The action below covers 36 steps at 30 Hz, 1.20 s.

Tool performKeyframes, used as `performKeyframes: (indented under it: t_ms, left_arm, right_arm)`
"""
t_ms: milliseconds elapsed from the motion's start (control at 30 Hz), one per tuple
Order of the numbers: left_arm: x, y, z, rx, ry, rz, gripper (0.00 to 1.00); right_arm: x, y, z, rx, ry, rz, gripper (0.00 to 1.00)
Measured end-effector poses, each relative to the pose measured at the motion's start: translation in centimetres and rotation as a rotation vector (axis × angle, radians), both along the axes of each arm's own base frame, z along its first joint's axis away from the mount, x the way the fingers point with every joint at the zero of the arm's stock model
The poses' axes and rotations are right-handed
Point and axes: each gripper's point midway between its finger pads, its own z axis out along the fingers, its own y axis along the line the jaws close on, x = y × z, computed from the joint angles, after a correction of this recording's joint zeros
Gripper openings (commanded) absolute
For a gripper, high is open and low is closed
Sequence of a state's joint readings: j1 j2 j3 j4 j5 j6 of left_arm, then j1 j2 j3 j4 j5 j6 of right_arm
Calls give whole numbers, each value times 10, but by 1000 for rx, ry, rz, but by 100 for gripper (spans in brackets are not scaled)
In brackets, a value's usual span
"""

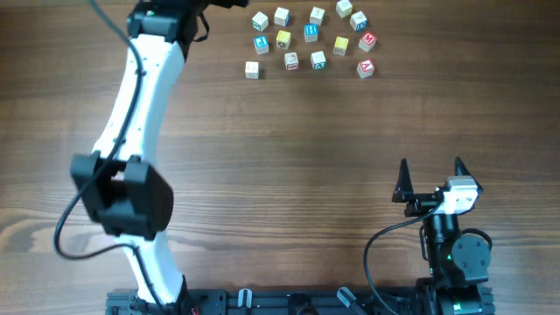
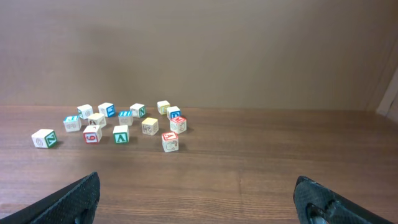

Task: Form a tower
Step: 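Reach the left gripper toward the block cluster, then grasp a blue-lettered block with the left gripper and lift it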

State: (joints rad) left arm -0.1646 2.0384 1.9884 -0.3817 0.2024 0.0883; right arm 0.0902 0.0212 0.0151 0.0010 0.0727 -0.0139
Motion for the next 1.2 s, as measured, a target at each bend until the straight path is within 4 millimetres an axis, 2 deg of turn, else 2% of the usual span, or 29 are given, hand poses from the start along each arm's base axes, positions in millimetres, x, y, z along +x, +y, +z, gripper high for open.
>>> performKeyframes:
  t_ms: [200,267,333,567,633,700,767,833,900,1000,1133,1200]
  left_arm:
    - [19,-11,-88,109,100,-105,100]
    - [17,-19,-124,131,160,-168,100]
    - [10,-26,-143,141,210,-200,100]
    - [21,-35,-129,132,124,-215,100]
    - [27,-36,-136,133,113,-216,100]
    - [33,-37,-167,136,140,-218,100]
    - [35,-37,-207,140,192,-220,99]
    - [36,-38,-233,143,220,-222,94]
    - [35,-37,-254,147,245,-225,93]
    - [36,-37,-265,148,255,-226,91]
    - [34,-37,-286,154,275,-231,78]
    - [35,-37,-286,154,274,-231,70]
  right_arm:
    - [0,0,0,0,0,0,100]
    - [0,0,0,0,0,0,100]
    - [0,0,0,0,0,0,100]
    - [0,0,0,0,0,0,100]
    - [0,0,0,0,0,0,100]
    - [0,0,0,0,0,0,100]
    - [0,0,0,0,0,0,100]
    - [0,0,0,0,0,0,100]
    - [0,0,0,0,0,0,100]
    - [0,0,0,0,0,0,100]
    - [0,0,0,0,0,0,100]
    - [0,0,0,0,0,0,100]
